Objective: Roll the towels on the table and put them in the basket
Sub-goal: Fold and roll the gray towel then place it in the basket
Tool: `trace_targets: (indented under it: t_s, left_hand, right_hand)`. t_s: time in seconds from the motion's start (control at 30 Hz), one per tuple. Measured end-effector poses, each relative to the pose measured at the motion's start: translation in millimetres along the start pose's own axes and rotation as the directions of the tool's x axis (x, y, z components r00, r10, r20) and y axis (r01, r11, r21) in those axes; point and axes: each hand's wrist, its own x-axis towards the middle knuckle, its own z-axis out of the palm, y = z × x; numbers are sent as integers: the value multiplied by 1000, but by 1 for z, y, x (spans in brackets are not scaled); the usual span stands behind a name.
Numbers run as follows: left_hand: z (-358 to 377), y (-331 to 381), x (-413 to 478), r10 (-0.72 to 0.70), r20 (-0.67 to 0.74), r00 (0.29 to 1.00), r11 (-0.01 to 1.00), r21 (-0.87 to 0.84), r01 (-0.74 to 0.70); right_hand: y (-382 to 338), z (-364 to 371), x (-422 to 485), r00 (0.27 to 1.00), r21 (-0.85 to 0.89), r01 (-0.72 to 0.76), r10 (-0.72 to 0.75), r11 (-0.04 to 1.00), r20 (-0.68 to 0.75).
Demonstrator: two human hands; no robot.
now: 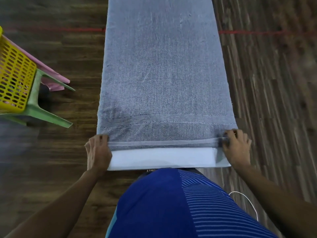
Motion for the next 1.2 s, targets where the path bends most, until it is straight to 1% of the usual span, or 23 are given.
trace_targets:
  t_s: [0.07,0.1,0.13,0.17,0.23,0.3,0.4,0.5,0.63,0.73,0.8,0.9,0.97,1.03,1.1,1.13,1.2]
  left_hand:
    - [3,4,-9,194,52,980,981,10,-195]
    - [6,3,-13,241,96,966,970,5,-243]
    - [9,2,-15,247,127,961,969,-12,-248]
    - [12,0,-15,226,139,964,974,-35,-223]
    - [13,1,-11,174,140,975,984,-67,-166]
    - [11,1,-8,161,129,978,985,-90,-150]
    - [9,0,-7,183,91,979,978,-123,-171]
    - [9,-2,-9,229,67,971,970,-102,-222]
    - [7,-2,-3,184,83,980,975,-140,-171]
    - [5,-6,-6,179,95,979,977,-138,-165]
    - [4,-9,-11,201,89,976,972,-144,-187]
    - [3,-14,-14,248,89,965,961,-147,-233]
    - [2,-16,-9,245,119,962,963,-139,-229]
    - [-1,-13,-1,218,157,963,974,-98,-205]
    - [-1,-9,9,160,182,970,986,-66,-150]
    - [0,-6,13,126,183,975,992,-46,-120]
    - [2,-2,17,76,125,989,996,32,-81]
  right_hand:
    - [-9,5,-7,985,37,164,-165,986,47]
    - [-12,8,-11,974,29,208,-210,978,87]
    - [-13,10,-14,968,16,223,-224,975,112]
    - [-13,12,-15,967,8,226,-226,974,117]
    - [-11,14,-15,964,12,243,-243,970,111]
    - [-10,15,-14,962,36,247,-250,968,115]
    - [-9,14,-19,967,109,181,-197,977,160]
    - [-7,15,-27,964,100,214,-226,972,138]
    - [-11,14,-19,978,121,175,-186,977,92]
    - [-10,12,-14,965,140,244,-255,960,65]
    - [-5,10,-15,954,150,255,-274,955,122]
    - [-3,9,-14,954,126,187,-210,974,213]
    - [-5,7,-9,949,100,164,-184,981,254]
    - [-10,4,-1,956,84,94,-113,992,272]
    - [-19,3,5,969,72,47,-63,996,240]
    - [-22,3,6,979,37,39,-46,999,200]
    - [-24,4,9,995,-40,11,-7,999,98]
